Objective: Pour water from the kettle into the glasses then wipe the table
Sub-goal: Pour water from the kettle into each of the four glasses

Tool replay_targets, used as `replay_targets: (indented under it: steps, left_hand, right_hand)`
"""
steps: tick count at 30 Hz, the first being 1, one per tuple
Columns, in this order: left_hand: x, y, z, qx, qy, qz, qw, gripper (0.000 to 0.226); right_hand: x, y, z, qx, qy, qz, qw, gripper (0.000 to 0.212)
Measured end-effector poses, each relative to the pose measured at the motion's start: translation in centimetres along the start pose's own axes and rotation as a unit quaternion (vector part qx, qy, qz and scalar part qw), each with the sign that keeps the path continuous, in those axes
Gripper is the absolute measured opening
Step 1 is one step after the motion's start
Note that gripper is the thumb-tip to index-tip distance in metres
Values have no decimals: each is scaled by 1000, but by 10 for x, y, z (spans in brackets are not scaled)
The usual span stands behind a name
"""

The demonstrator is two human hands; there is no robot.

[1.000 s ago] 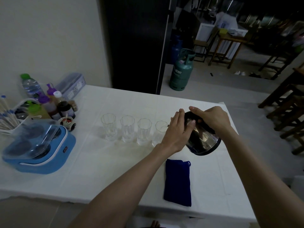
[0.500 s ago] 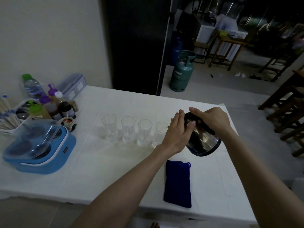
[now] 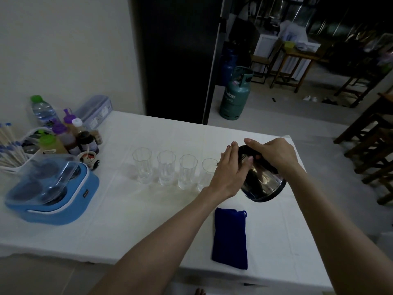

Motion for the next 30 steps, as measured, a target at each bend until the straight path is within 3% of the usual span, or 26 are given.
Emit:
replay_targets:
  steps: [30]
  left_hand:
    - [1,-1,-1,10,1,-1,1000,71]
  right_hand:
    - [0,-3,-1,-3,1,-6,1000,70]
Point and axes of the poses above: each hand's wrist, its own y-axis towards the middle knuckle, its own z-axis out of the palm, x = y × z, the point moved 1 cm from there along y, towards the middle knuckle, and after that the axes turned 11 degrees about -x, right-handed, at the moved point
